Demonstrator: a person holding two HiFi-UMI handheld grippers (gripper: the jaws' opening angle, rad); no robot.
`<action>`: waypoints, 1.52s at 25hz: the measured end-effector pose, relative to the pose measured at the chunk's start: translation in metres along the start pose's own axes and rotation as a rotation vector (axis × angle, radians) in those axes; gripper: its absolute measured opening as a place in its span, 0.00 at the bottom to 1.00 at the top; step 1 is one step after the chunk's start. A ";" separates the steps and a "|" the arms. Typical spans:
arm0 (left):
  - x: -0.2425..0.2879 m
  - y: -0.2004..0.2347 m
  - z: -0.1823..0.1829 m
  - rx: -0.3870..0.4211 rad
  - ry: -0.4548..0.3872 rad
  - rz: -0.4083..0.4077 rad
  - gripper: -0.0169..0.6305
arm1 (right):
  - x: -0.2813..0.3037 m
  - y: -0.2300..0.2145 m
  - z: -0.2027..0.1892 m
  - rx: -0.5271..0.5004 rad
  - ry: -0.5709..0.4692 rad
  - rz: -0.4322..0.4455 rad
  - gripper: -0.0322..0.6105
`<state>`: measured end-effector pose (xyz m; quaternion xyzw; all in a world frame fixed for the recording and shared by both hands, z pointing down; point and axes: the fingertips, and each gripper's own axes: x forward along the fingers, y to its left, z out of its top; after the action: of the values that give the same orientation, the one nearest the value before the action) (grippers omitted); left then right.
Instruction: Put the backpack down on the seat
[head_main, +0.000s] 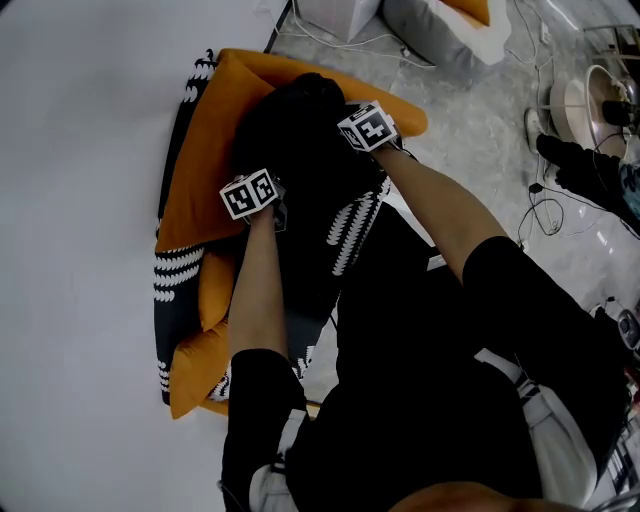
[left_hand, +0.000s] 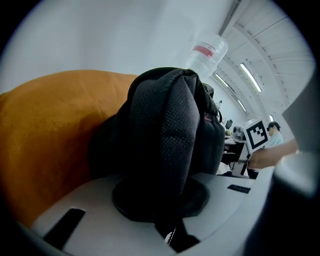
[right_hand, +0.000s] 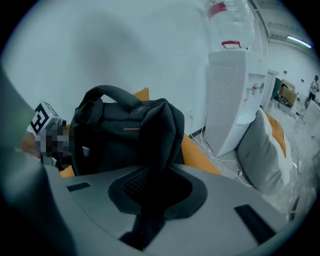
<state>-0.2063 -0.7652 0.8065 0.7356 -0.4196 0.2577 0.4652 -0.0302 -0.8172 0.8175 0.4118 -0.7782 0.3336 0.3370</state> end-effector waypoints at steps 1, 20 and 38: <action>0.002 0.001 -0.001 -0.001 0.005 0.006 0.09 | 0.001 -0.001 -0.001 0.004 0.014 0.001 0.16; -0.053 0.003 -0.032 -0.045 -0.089 0.044 0.28 | -0.073 -0.001 0.000 -0.053 -0.063 0.005 0.22; -0.279 -0.175 0.015 0.264 -0.626 -0.192 0.05 | -0.355 0.145 0.067 -0.230 -0.685 0.118 0.10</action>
<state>-0.2005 -0.6352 0.5032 0.8688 -0.4339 0.0267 0.2369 -0.0184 -0.6595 0.4615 0.4137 -0.9006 0.1055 0.0809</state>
